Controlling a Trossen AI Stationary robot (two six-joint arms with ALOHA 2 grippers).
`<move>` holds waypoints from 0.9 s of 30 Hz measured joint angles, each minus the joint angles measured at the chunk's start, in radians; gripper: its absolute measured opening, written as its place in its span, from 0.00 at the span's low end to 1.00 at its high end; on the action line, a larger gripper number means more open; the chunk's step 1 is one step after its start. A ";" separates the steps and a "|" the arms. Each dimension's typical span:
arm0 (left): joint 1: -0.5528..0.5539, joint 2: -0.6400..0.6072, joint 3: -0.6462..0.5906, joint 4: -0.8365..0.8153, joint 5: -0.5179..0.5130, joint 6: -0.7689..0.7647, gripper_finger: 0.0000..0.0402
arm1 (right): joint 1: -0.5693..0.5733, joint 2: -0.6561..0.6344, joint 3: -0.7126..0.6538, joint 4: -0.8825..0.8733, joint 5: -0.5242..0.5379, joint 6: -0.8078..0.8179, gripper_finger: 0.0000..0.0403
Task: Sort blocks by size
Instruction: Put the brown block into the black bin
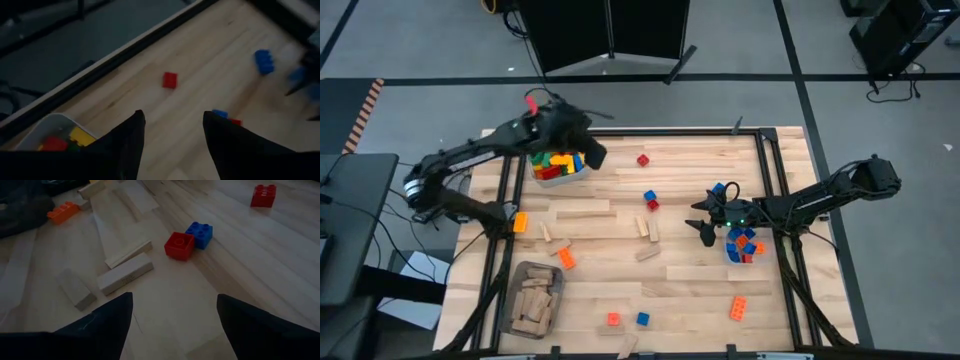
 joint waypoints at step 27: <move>-0.614 -0.360 -0.328 -0.616 -0.126 -0.898 0.52 | -0.001 0.000 0.001 0.009 0.000 0.000 0.74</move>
